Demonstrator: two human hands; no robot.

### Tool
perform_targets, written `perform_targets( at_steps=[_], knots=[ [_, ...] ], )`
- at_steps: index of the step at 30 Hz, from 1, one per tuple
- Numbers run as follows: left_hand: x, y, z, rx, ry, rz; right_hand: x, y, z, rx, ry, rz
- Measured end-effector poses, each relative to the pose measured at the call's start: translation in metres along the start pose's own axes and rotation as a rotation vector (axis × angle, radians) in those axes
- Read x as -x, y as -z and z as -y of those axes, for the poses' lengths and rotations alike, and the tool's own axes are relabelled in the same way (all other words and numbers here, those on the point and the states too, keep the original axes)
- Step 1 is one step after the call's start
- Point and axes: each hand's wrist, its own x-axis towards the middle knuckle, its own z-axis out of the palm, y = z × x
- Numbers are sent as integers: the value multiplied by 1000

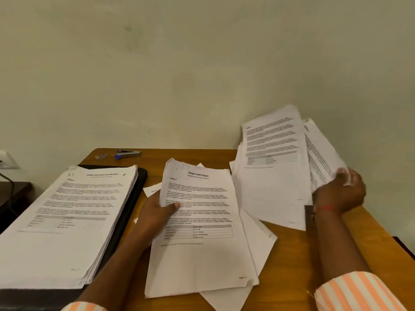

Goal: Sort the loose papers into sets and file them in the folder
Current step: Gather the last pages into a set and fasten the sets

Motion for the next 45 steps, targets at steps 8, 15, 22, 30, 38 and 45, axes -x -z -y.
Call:
perform_targets(
  at_steps=[8,15,22,30,38,45],
  knots=[
    [2,2,-2,92,-6,22,47,-14,7,12,-327,927],
    [0,2,2,86,4,12,23,-2,-2,113,68,207],
    [-1,3,4,91,7,26,4,3,-4,-28,259,-126],
    [-2,2,6,75,-2,27,13,-3,-3,2,361,17],
    [-4,2,7,85,-21,50,19,-3,-1,-5,339,74],
    [-3,2,4,122,-15,75,21,1,14,-160,244,67]
  ],
)
